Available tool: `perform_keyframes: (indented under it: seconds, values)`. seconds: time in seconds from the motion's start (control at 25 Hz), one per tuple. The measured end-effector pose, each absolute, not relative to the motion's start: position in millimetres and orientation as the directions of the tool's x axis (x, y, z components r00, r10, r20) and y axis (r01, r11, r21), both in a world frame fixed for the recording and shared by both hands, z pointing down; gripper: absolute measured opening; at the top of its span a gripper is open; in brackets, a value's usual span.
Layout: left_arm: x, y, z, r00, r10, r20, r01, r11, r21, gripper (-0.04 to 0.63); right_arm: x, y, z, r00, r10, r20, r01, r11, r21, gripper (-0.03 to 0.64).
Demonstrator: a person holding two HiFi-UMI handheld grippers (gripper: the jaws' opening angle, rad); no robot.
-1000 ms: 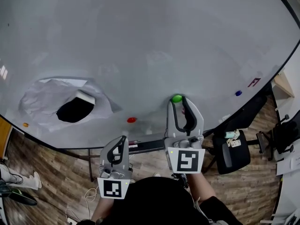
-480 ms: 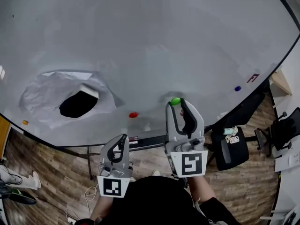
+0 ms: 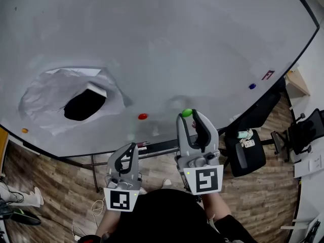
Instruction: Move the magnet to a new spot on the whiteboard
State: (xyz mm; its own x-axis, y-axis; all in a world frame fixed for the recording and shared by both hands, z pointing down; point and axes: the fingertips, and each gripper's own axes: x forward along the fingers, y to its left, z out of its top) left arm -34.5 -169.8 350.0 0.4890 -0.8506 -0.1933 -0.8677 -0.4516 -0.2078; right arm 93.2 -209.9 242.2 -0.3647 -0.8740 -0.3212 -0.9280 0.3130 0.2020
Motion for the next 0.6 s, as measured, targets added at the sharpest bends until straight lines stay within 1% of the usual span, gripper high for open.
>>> perform_keyframes:
  seconds: [0.16,0.28,0.4,0.6]
  values:
    - [-37.5,-163.5,350.1,0.496,-0.845,-0.2,-0.865,-0.461,-0.198,0.002,89.4,-197.9,249.6,-0.358,-0.887,-0.292,-0.93,0.309,0.2,0.126]
    - [-39.7,-159.0,349.0,0.504,-0.839,-0.206,-0.86,-0.467,-0.203,0.002,85.3,-188.4,251.4,-0.365,-0.883,-0.296,-0.928,0.32,0.19,0.126]
    - [-42.8,-154.0,352.4,0.511,-0.837,-0.194,-0.856,-0.475,-0.204,0.002,79.5,-178.2,251.4,-0.376,-0.872,-0.314,-0.925,0.334,0.181,0.126]
    - [-45.3,-145.1,358.1,0.53,-0.83,-0.176,-0.843,-0.493,-0.214,0.002,72.0,-163.5,263.4,-0.379,-0.881,-0.282,-0.924,0.343,0.169,0.126]
